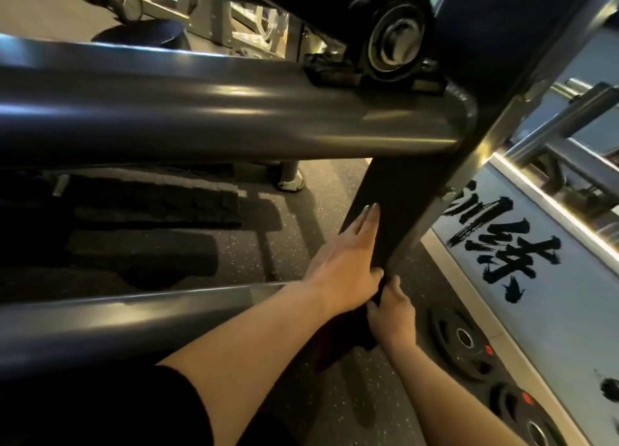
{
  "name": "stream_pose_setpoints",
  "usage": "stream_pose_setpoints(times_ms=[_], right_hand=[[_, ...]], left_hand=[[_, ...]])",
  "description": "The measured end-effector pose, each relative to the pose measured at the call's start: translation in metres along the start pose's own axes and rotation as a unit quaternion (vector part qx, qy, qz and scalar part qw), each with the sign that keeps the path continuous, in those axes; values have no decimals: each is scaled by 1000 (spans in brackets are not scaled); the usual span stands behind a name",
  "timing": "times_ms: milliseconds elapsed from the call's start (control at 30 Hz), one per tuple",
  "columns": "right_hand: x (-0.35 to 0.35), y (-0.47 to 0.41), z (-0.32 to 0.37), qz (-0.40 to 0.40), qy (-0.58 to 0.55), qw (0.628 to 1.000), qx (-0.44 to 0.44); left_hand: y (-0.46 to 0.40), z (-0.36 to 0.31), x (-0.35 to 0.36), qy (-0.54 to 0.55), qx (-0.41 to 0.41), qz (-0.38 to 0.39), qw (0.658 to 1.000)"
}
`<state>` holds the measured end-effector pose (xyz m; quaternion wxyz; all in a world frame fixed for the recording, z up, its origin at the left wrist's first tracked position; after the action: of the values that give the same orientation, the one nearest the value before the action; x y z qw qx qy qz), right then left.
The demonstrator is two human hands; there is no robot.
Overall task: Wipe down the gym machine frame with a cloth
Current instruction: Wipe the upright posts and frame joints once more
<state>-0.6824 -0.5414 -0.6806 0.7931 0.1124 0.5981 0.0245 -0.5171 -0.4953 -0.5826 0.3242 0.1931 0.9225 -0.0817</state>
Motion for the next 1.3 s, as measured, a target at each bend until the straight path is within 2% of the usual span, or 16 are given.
stream_pose_setpoints(times_ms=[67, 100, 200, 267, 333, 400, 467, 533, 567, 633, 733, 800, 933, 1067, 1200, 1300], right_hand=[[2, 10, 6, -22, 89, 996, 4], [0, 14, 7, -28, 91, 995, 10], [-27, 31, 19, -68, -75, 995, -18], [-55, 52, 39, -149, -170, 971, -75], [-92, 81, 68, -259, -254, 920, -150], [-129, 113, 98, -384, -266, 846, -259], [-160, 130, 120, -473, -256, 779, -323], [-189, 131, 142, -512, -213, 757, -346], [-201, 128, 156, -502, -163, 765, -369], [-210, 108, 175, -436, -5, 812, -387], [-208, 81, 177, -361, 159, 870, -296], [-206, 81, 173, -350, 183, 880, -265], [-196, 96, 156, -367, 207, 867, -264], [-207, 91, 176, -366, 227, 870, -239], [-217, 91, 196, -290, 224, 913, -177], [-224, 115, 196, -165, 214, 945, -183]], left_hand=[[-6, -10, 6, 8, 10, 15, 1000], [-8, -16, 6, 16, 18, 15, 1000], [-7, -27, 0, 22, 31, -7, 999], [5, -34, -9, -6, 65, -57, 996], [25, -51, -27, -76, 147, -141, 976], [42, -66, -39, -130, 258, -242, 926], [52, -79, -59, -143, 324, -311, 882], [61, -91, -90, -157, 329, -367, 856], [62, -93, -105, -164, 314, -387, 851], [55, -88, -132, -192, 236, -404, 863], [35, -75, -155, -250, 121, -323, 905], [24, -71, -160, -271, 108, -264, 919], [18, -67, -165, -287, 99, -249, 920], [25, -78, -169, -328, 27, -220, 918], [33, -92, -174, -338, -10, -199, 920], [37, -102, -179, -350, -27, -161, 922]])
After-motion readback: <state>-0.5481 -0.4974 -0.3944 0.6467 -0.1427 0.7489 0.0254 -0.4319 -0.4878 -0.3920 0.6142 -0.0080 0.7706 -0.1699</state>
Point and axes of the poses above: each hand's wrist, its own y-axis away from the middle knuckle, its own x-axis out of the palm, z = x × y, the point moved 4 cm from there along -y, towards the middle knuckle, and after that the axes turned 14 degrees about z, right-handed, at the moved point
